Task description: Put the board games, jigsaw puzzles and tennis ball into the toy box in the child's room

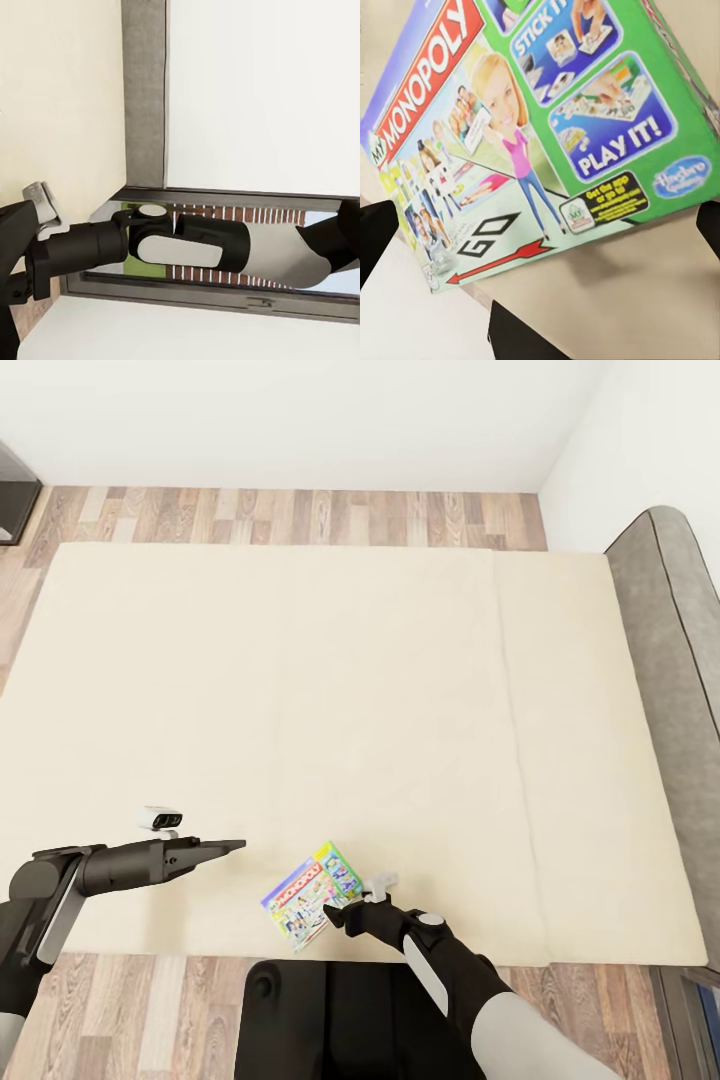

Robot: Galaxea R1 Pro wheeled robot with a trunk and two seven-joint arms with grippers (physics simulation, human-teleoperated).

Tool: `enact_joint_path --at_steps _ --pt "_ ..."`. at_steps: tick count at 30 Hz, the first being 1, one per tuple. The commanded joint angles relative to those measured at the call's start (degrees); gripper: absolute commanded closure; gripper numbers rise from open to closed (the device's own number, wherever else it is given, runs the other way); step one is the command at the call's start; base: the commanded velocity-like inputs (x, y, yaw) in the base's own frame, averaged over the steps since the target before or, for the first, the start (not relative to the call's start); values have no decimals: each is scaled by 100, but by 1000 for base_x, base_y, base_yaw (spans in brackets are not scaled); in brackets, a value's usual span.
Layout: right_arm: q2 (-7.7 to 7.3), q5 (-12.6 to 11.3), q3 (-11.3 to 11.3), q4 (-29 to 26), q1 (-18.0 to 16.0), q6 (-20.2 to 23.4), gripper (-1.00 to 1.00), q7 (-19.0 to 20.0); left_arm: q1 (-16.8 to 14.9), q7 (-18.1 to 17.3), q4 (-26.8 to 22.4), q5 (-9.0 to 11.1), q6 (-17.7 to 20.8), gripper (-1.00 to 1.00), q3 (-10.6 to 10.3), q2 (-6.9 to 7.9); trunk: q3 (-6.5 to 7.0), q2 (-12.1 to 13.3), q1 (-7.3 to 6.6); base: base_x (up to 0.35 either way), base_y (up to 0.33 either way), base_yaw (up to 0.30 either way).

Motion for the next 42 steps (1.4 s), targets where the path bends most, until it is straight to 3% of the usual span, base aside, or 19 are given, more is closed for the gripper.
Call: enact_joint_path --at_steps 1,42 --pt "0 -50 4 -5 -2 38 -100 5 0 -20 -2 0 61 -100 -1 3 -6 -9 3 0 41 0" --pt "0 -50 -2 -5 -2 20 -100 5 0 -20 7 -1 59 -100 8 29 -6 -9 3 0 12 0"
